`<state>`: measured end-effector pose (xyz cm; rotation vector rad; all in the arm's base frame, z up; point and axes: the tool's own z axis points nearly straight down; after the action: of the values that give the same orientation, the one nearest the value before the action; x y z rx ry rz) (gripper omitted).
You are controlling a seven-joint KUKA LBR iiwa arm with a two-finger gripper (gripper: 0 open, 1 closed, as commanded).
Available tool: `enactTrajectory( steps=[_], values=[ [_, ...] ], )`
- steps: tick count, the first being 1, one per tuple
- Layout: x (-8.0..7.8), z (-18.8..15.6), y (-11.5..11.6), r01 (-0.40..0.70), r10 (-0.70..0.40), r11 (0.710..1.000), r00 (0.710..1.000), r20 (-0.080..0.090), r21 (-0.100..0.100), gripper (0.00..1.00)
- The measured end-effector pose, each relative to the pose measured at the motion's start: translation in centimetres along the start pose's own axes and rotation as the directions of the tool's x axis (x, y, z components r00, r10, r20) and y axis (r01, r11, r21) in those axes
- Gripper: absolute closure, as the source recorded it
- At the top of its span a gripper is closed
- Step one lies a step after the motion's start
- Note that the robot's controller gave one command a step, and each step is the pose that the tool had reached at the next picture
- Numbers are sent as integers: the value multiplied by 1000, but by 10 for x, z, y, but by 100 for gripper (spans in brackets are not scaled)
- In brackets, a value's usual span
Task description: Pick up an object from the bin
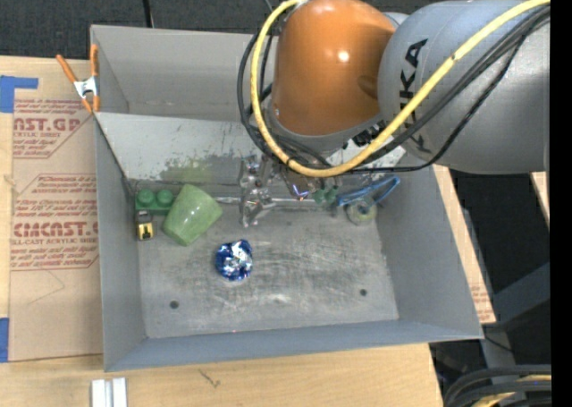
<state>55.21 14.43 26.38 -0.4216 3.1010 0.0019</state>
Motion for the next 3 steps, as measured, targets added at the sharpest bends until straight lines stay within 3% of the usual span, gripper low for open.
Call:
enactTrajectory(
  steps=[1, 2, 3],
  values=[
    [36, 126, -9, -245, 245, 969, 969, -18, 3, 100],
    [24, 12, -8, -158, 158, 987, 987, -1, 0, 100],
    [34, 111, -7, -421, 421, 907, 907, -15, 6, 100]
  ],
)
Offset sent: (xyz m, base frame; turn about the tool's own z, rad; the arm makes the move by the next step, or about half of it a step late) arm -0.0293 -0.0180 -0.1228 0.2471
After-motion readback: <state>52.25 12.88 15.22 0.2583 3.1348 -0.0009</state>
